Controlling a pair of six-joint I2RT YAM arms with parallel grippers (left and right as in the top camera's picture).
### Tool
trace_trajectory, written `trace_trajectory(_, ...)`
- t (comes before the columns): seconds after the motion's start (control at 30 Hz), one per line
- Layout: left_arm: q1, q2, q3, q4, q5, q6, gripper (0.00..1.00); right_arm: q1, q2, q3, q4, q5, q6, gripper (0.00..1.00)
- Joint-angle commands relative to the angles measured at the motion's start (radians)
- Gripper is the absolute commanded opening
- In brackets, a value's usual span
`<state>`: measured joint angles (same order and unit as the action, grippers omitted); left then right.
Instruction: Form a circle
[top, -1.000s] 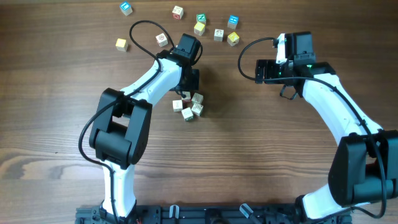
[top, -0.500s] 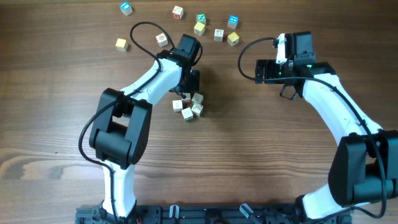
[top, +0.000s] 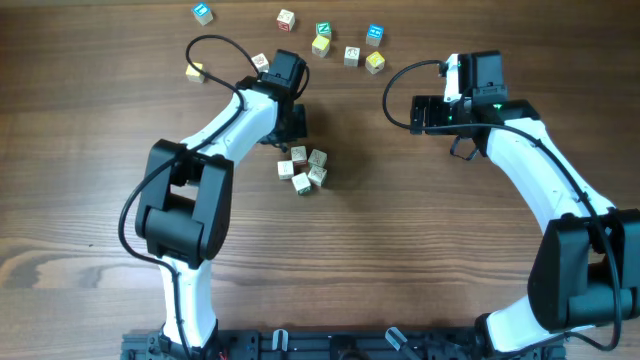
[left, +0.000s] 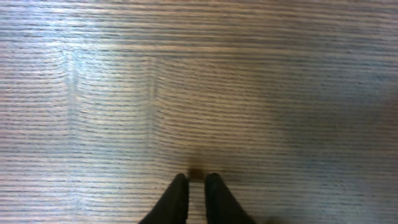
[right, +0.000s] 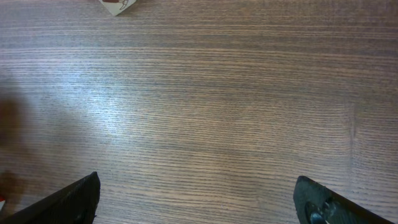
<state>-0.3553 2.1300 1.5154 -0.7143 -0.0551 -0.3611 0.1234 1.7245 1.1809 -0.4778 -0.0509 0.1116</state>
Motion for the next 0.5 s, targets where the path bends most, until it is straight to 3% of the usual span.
trace_trajectory(0.0, 0.017, -0.011, 0.039, -0.016, -0.014, -0.010, 0.11, 0.002, -0.007, 0.001, 0.003, 0.000, 0.003, 1.00)
trace_trajectory(0.13, 0.034, -0.156, 0.106, -0.122, 0.020, -0.044, 0.06, 0.002, -0.007, 0.001, 0.003, -0.001, 0.003, 1.00)
trace_trajectory(0.33, 0.029, -0.330, 0.094, -0.488, 0.099, -0.043, 0.04, 0.002, -0.007, 0.001, 0.003, -0.001, 0.003, 1.00)
trace_trajectory(0.47, 0.006, -0.447, -0.074, -0.507, 0.100, -0.041, 0.04, 0.002, -0.007, 0.001, 0.003, -0.001, 0.003, 1.00)
